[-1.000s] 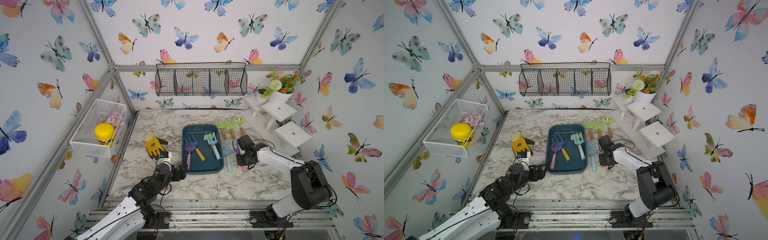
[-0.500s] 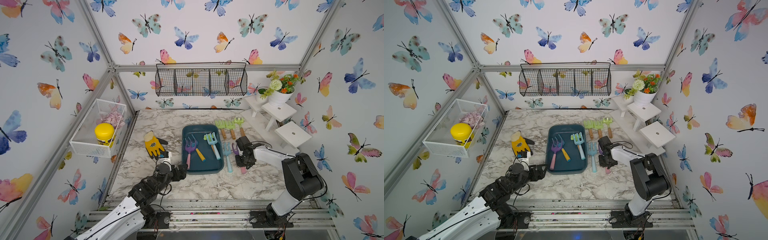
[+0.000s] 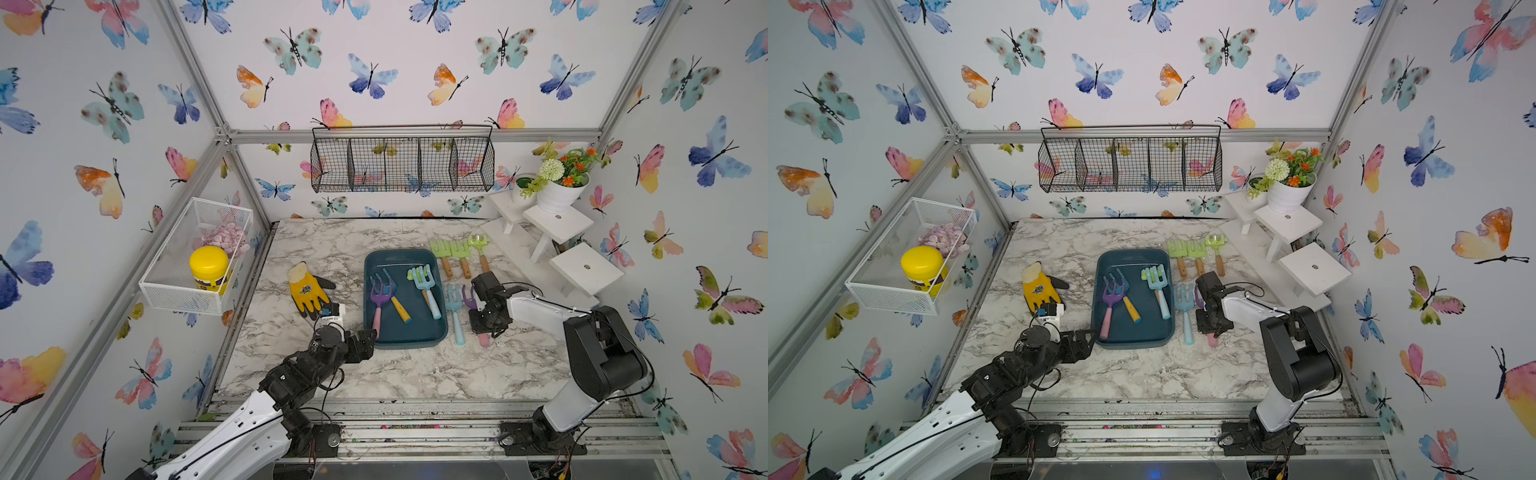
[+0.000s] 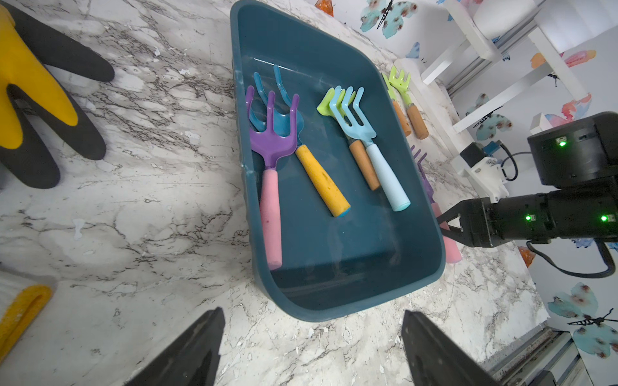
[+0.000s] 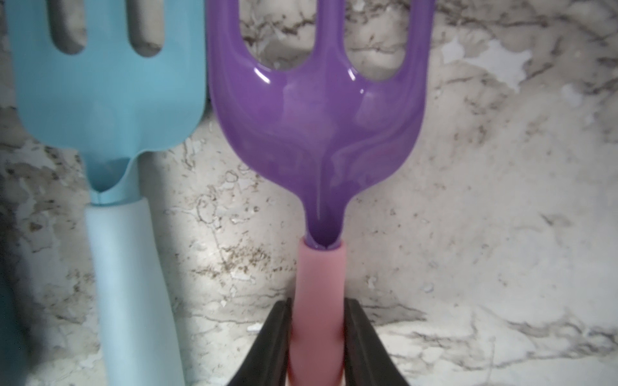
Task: Take the hand rake out of the storage box
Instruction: Place the rake at the center of the board, then pick up the rake from the storage box.
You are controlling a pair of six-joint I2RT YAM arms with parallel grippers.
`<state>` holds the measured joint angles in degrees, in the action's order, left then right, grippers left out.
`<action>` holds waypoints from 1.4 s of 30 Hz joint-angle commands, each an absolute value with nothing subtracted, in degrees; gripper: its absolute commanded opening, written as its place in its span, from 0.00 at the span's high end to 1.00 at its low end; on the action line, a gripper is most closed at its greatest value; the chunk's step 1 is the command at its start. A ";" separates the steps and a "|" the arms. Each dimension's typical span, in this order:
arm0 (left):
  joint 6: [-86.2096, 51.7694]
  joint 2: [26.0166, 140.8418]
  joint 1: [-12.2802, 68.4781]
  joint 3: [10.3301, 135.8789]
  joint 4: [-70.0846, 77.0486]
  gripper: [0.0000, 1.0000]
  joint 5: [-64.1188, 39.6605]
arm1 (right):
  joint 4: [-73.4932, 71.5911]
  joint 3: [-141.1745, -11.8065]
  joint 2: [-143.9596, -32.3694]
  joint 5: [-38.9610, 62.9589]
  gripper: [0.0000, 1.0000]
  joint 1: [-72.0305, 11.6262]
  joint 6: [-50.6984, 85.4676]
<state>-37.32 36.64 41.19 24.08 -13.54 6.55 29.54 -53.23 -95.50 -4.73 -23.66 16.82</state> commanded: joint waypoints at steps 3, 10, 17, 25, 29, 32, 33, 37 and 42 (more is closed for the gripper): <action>-36.65 36.56 40.87 24.33 -13.27 0.12 5.36 | 30.01 -54.93 -95.11 -3.88 0.66 -23.47 16.30; -36.56 36.54 40.87 24.42 -13.53 0.12 5.53 | 31.19 -54.93 -92.53 -4.47 0.36 -23.47 16.43; -36.39 36.47 40.87 24.77 -14.35 0.12 6.09 | 34.36 -55.18 -86.77 -4.75 0.10 -23.47 16.61; -36.39 35.31 40.87 24.35 -14.92 0.12 7.25 | 34.62 -56.01 -78.23 6.87 0.07 -23.47 15.12; -36.31 34.33 40.87 23.82 -14.62 0.12 8.86 | 28.08 -55.73 -72.57 19.51 0.13 -23.55 17.50; -36.30 33.84 40.87 23.63 -13.77 0.12 9.92 | 27.00 -57.78 -73.33 24.15 0.14 -23.71 18.36; -36.30 33.77 40.87 23.73 -13.56 0.12 10.15 | 27.50 -59.08 -74.46 25.28 0.16 -23.93 17.96; -36.12 34.14 40.87 24.15 -12.80 0.12 10.68 | 28.47 -63.67 -79.63 25.21 0.22 -27.09 16.15; -36.55 35.24 40.78 24.81 -12.98 0.12 10.64 | 28.83 -69.05 -86.84 19.68 0.28 -34.03 14.36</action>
<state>-37.19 34.85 41.19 24.10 -13.45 9.19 28.29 -66.46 -84.20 21.06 -31.20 15.92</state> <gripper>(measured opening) 0.882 0.722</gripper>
